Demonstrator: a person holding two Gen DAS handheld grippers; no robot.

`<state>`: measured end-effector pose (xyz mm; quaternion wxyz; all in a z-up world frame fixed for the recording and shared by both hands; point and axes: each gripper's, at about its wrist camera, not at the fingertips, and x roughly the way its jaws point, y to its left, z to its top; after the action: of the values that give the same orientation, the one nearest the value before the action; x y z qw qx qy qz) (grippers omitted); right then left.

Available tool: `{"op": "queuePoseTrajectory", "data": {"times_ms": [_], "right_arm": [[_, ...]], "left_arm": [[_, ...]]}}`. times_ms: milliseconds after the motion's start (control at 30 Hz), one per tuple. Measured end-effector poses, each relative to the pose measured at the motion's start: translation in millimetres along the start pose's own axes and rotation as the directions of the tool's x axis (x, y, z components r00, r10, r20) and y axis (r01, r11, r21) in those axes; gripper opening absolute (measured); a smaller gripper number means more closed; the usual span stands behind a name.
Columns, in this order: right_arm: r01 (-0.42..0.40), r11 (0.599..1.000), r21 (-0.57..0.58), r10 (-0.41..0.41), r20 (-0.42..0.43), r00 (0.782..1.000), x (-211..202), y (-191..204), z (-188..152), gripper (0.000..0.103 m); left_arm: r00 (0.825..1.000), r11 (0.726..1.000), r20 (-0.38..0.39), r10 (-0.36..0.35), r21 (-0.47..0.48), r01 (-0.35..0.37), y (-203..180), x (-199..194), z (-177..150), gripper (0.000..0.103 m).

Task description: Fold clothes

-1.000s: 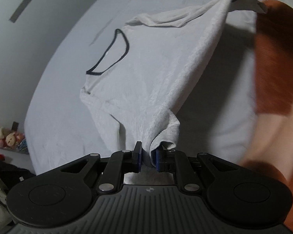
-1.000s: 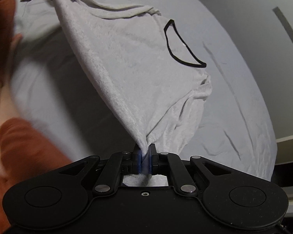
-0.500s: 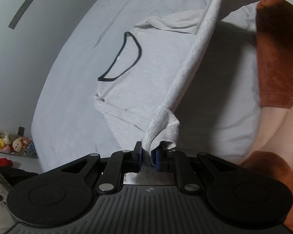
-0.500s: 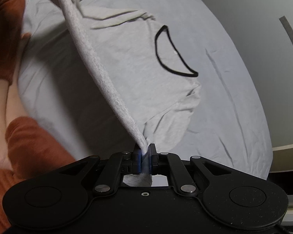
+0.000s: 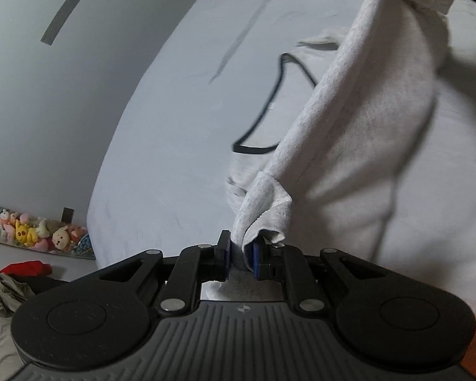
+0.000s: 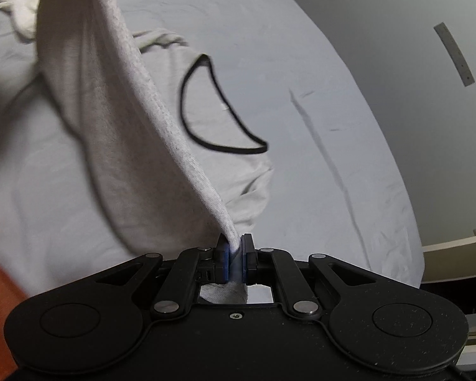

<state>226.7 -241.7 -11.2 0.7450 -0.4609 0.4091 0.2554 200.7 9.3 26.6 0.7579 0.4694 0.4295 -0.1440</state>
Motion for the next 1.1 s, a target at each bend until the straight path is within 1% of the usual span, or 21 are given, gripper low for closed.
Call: {"op": "queuePoseTrajectory", "data": {"times_ms": [133, 233, 333, 433, 533, 600, 633, 667, 700, 733, 767, 833, 867, 933, 1000, 1067, 1100], "right_arm": [[-0.009, 1.000, 0.002, 0.009, -0.022, 1.000, 51, -24, 22, 0.005], [-0.036, 0.999, 0.011, 0.037, -0.035, 0.999, 96, -40, 35, 0.005], [-0.073, 0.997, 0.019, 0.074, -0.050, 0.996, 135, -50, 43, 0.005], [-0.116, 0.993, 0.032, 0.118, -0.065, 0.991, 173, -56, 48, 0.005], [-0.158, 0.986, 0.053, 0.161, -0.067, 0.985, 206, -59, 50, 0.007], [-0.179, 0.982, 0.055, 0.182, -0.058, 0.982, 227, -58, 50, 0.008], [-0.181, 0.982, 0.053, 0.184, -0.055, 0.981, 232, -58, 50, 0.010], [-0.181, 0.982, 0.050, 0.183, -0.047, 0.982, 237, -58, 50, 0.016], [-0.177, 0.983, 0.044, 0.178, -0.034, 0.983, 241, -59, 50, 0.021], [-0.169, 0.985, 0.041, 0.170, -0.020, 0.985, 244, -60, 49, 0.030], [-0.156, 0.987, 0.040, 0.156, -0.004, 0.988, 243, -63, 48, 0.038], [-0.138, 0.989, 0.055, 0.137, 0.021, 0.990, 242, -69, 47, 0.045], [-0.125, 0.989, 0.082, 0.122, 0.038, 0.992, 242, -75, 46, 0.049], [-0.107, 0.986, 0.130, 0.099, 0.066, 0.993, 240, -86, 45, 0.051], [-0.115, 0.980, 0.161, 0.105, 0.075, 0.992, 239, -92, 46, 0.054], [-0.136, 0.968, 0.209, 0.127, 0.054, 0.990, 240, -101, 48, 0.060], [-0.145, 0.960, 0.239, 0.139, 0.041, 0.989, 240, -106, 49, 0.061]], "left_arm": [[0.999, 1.000, -0.038, -0.026, -0.006, 0.026, 17, 57, 22, 0.012], [0.995, 0.997, -0.062, -0.072, -0.027, 0.071, 30, 99, 33, 0.012], [0.988, 0.991, -0.086, -0.127, -0.051, 0.123, 36, 140, 40, 0.013], [0.981, 0.985, -0.101, -0.165, -0.062, 0.159, 37, 174, 42, 0.016], [0.977, 0.982, -0.106, -0.186, -0.067, 0.179, 35, 202, 42, 0.025], [0.977, 0.980, -0.098, -0.191, -0.074, 0.185, 35, 213, 39, 0.031], [0.977, 0.980, -0.091, -0.190, -0.077, 0.183, 36, 215, 38, 0.038], [0.979, 0.980, -0.083, -0.186, -0.081, 0.180, 38, 216, 37, 0.044], [0.980, 0.981, -0.075, -0.182, -0.084, 0.176, 40, 216, 35, 0.046], [0.981, 0.980, -0.064, -0.182, -0.096, 0.175, 43, 216, 33, 0.047], [0.982, 0.977, -0.050, -0.184, -0.116, 0.178, 49, 216, 31, 0.051], [0.983, 0.972, -0.023, -0.181, -0.157, 0.175, 60, 216, 26, 0.056], [0.986, 0.969, -0.010, -0.167, -0.184, 0.162, 64, 216, 24, 0.056], [0.992, 0.961, 0.013, -0.122, -0.247, 0.122, 73, 212, 23, 0.056], [0.997, 0.948, 0.023, -0.077, -0.308, 0.080, 81, 209, 22, 0.056], [0.999, 0.938, 0.008, -0.052, -0.343, 0.051, 87, 205, 21, 0.056], [0.999, 0.938, 0.004, -0.044, -0.343, 0.043, 87, 203, 21, 0.056]]}}
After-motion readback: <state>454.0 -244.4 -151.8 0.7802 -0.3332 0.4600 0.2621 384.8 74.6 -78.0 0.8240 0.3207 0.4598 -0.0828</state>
